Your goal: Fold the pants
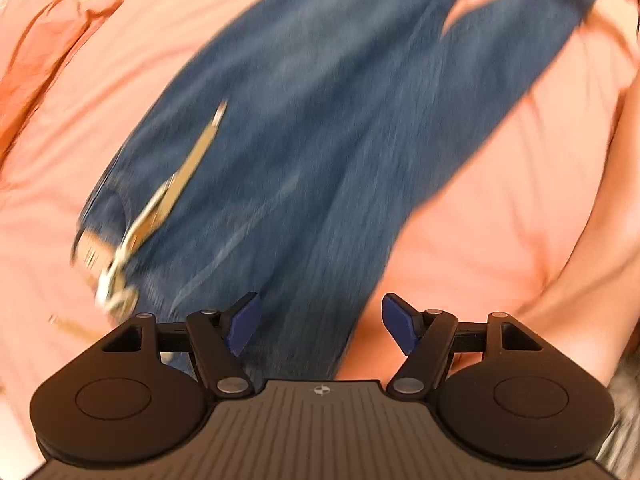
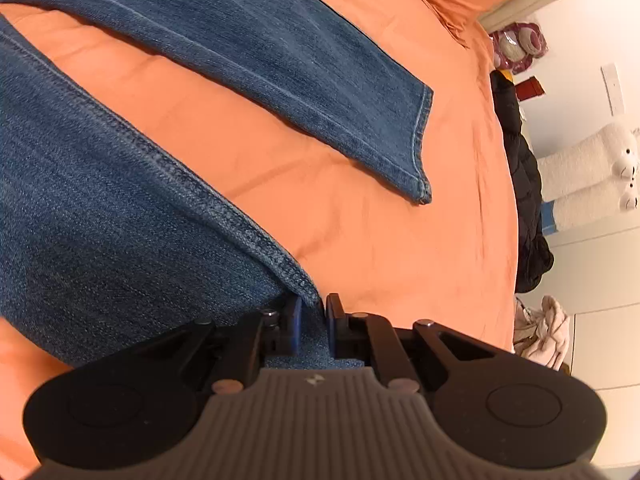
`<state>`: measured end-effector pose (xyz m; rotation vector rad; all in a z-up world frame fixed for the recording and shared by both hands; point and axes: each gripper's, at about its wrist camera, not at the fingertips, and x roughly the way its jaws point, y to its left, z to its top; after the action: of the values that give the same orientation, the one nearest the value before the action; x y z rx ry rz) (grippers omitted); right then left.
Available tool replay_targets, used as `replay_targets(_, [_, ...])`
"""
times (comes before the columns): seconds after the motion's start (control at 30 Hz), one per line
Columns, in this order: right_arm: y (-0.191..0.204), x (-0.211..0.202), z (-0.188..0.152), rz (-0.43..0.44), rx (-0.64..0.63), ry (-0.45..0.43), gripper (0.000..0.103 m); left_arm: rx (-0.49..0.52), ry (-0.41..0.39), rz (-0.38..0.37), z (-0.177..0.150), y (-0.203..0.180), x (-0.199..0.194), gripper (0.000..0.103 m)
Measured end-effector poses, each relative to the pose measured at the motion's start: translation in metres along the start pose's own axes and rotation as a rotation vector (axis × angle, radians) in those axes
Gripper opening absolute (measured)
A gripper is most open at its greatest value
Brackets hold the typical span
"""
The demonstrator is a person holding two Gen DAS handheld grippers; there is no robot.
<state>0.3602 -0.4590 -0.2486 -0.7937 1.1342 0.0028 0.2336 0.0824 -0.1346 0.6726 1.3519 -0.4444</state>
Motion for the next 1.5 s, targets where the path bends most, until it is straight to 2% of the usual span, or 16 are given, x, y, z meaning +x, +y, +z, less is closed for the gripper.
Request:
replay_targets(0.1, [0.000, 0.001, 0.001, -0.004, 0.008, 0.005, 0.005, -0.004, 0.056, 0.019, -0.025, -0.004, 0.007, 0.080])
replay_targets(0.23, [0.001, -0.001, 0.002, -0.018, 0.020, 0.010, 0.005, -0.123, 0.108, -0.014, -0.033, 0.004, 0.025, 0.080])
replay_targets(0.4, [-0.001, -0.004, -0.001, -0.028, 0.042, 0.013, 0.005, -0.143, 0.207, 0.089, -0.028, -0.009, 0.055, 0.081])
replay_targets(0.57, [-0.004, -0.009, -0.010, -0.035, 0.071, 0.019, 0.005, -0.171, 0.247, 0.186, -0.018, -0.018, 0.073, 0.083])
replay_targets(0.6, [-0.004, -0.010, -0.011, -0.039, 0.073, 0.018, 0.004, -0.183, 0.250, 0.205, -0.017, -0.018, 0.075, 0.082])
replay_targets(0.67, [-0.005, -0.013, -0.014, -0.046, 0.076, 0.010, 0.003, -0.209, 0.243, 0.262, -0.016, -0.020, 0.076, 0.070])
replay_targets(0.73, [-0.005, -0.018, -0.017, -0.054, 0.082, -0.003, 0.001, -0.236, 0.218, 0.305, -0.019, -0.020, 0.071, 0.040])
replay_targets(0.83, [-0.007, -0.029, -0.024, -0.066, 0.075, -0.029, 0.000, -0.276, 0.125, 0.337, -0.027, -0.017, 0.051, 0.021])
replay_targets(0.93, [-0.011, -0.046, -0.033, -0.084, 0.074, -0.065, 0.000, -0.304, 0.021, 0.386, -0.037, -0.016, 0.025, 0.017])
replay_targets(1.07, [-0.018, -0.074, -0.048, -0.111, 0.070, -0.107, 0.000, -0.408, -0.126, 0.409, -0.047, -0.001, -0.014, 0.016])
replay_targets(1.2, [-0.025, -0.097, -0.058, -0.147, 0.063, -0.126, 0.000, -0.539, -0.246, 0.368, -0.053, 0.025, -0.054, 0.015])
replay_targets(1.33, [-0.036, -0.110, -0.047, -0.196, 0.056, -0.140, 0.000, -0.581, -0.302, 0.329, -0.041, 0.050, -0.078, 0.015])
replay_targets(1.5, [-0.060, -0.107, 0.001, -0.244, 0.037, -0.146, 0.000, -0.603, -0.318, 0.318, -0.010, 0.093, -0.077, 0.015])
